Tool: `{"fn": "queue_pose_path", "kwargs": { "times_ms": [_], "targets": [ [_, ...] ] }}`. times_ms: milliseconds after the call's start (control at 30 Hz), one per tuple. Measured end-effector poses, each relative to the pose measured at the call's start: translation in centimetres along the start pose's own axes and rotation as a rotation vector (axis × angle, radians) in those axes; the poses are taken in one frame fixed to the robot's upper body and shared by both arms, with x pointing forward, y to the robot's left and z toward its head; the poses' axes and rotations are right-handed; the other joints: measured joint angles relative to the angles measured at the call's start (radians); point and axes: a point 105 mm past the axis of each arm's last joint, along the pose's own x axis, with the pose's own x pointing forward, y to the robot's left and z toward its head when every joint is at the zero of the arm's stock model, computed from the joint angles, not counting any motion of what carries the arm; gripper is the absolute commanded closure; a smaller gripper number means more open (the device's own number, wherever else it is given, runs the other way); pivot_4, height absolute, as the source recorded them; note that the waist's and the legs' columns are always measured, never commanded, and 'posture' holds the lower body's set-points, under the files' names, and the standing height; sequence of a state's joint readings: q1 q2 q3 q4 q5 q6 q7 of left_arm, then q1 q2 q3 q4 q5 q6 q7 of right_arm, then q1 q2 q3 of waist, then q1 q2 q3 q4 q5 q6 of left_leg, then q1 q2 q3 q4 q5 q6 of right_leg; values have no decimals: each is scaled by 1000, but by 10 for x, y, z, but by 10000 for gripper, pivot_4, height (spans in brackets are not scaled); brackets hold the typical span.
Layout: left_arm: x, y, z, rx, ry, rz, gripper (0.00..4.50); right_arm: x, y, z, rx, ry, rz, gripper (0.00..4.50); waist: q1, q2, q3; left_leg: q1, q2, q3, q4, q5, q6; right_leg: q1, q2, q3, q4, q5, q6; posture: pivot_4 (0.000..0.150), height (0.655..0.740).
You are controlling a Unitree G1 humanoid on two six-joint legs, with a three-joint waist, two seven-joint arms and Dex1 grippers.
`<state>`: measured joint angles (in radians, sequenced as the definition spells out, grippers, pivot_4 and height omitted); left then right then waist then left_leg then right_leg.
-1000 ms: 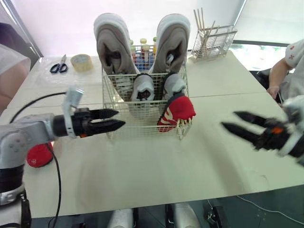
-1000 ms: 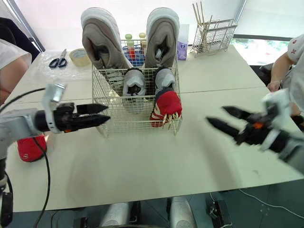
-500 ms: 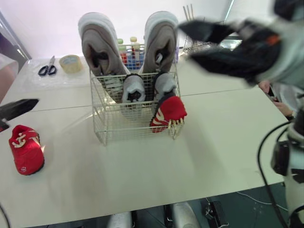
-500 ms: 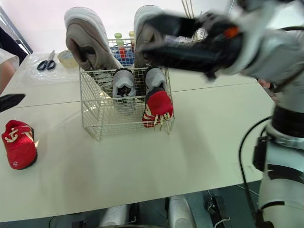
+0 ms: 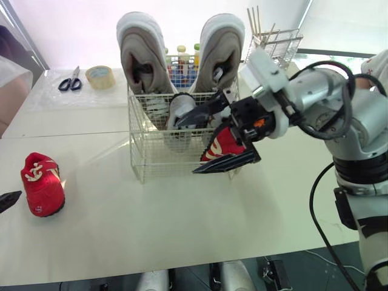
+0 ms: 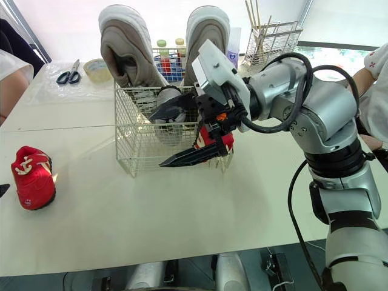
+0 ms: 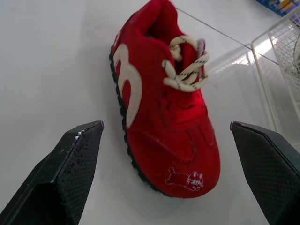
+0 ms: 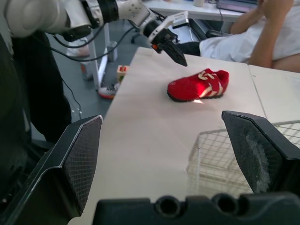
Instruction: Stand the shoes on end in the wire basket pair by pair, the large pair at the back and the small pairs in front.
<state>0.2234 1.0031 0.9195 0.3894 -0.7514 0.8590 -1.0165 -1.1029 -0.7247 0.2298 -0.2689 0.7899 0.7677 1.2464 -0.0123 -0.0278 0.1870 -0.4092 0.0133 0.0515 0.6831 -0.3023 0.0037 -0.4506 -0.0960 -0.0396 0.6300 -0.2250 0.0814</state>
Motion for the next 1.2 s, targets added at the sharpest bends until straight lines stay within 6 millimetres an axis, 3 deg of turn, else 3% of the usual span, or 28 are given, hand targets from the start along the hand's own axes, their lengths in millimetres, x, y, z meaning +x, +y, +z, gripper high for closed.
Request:
{"fn": "queue_pose_path", "kwargs": {
  "times_ms": [133,367,467,700,733,867,933,1000,1100,1133,1200],
  "targets": [
    [13,7,4,58,-25,28,0,-3,-2,-3,11,11,-4,516,-6,1,0,1,1,-1,-3,2,-4,-1,-1,-2,1,0,-5,1500,7400],
    [52,20,-11,42,37,43,0,-6,-10,-2,24,2,-37,516,-8,1,-1,0,1,1,-3,2,-3,-3,-2,-4,1,2,-2,1500,7400],
    [63,22,-5,45,17,46,8877,-8,-14,1,20,-5,-62,0,-5,2,-1,0,1,2,-3,2,-4,-3,-3,-7,2,3,-2,1500,7400],
    [63,23,-3,41,-4,38,42378,-12,-22,6,22,-9,-119,0,-7,2,-1,0,2,2,-3,2,-4,-3,-8,-19,3,4,-3,1500,7400],
    [60,24,-3,33,-15,44,44423,-12,-22,6,25,-10,-120,0,-8,2,-1,0,2,2,-3,2,-4,-3,-8,-19,3,4,-3,1500,7400],
    [49,29,1,22,-51,87,44423,-14,-27,3,39,-8,-145,0,-13,2,-1,0,3,3,-3,2,-4,-4,-9,-20,3,4,-3,1500,7400],
    [46,24,13,36,-127,89,44423,-16,-32,1,51,-10,-168,0,-11,2,-1,0,3,3,-3,2,-4,-4,-9,-20,2,4,-3,1500,7400],
    [47,11,32,71,-225,77,44423,-17,-39,1,60,-17,-195,0,-6,2,-1,0,3,2,-3,2,-5,-4,-10,-20,2,4,-3,1500,7400],
    [52,-51,101,279,-534,32,44423,-20,-63,4,104,-49,-266,0,7,-3,-1,-2,2,-2,-2,4,-8,-1,-11,-24,1,7,-6,1500,7400],
    [51,-88,130,365,-656,-3,44423,-25,-66,5,119,-59,-282,0,13,-6,-2,-2,2,-3,-1,5,-8,0,-10,-26,0,8,-6,1500,7400],
    [33,-186,172,552,-888,-178,44423,-46,-58,1,161,-81,-307,0,27,-11,-4,-4,1,-5,0,6,-11,3,-11,-26,-4,12,-4,1500,7400]
  ]
}}
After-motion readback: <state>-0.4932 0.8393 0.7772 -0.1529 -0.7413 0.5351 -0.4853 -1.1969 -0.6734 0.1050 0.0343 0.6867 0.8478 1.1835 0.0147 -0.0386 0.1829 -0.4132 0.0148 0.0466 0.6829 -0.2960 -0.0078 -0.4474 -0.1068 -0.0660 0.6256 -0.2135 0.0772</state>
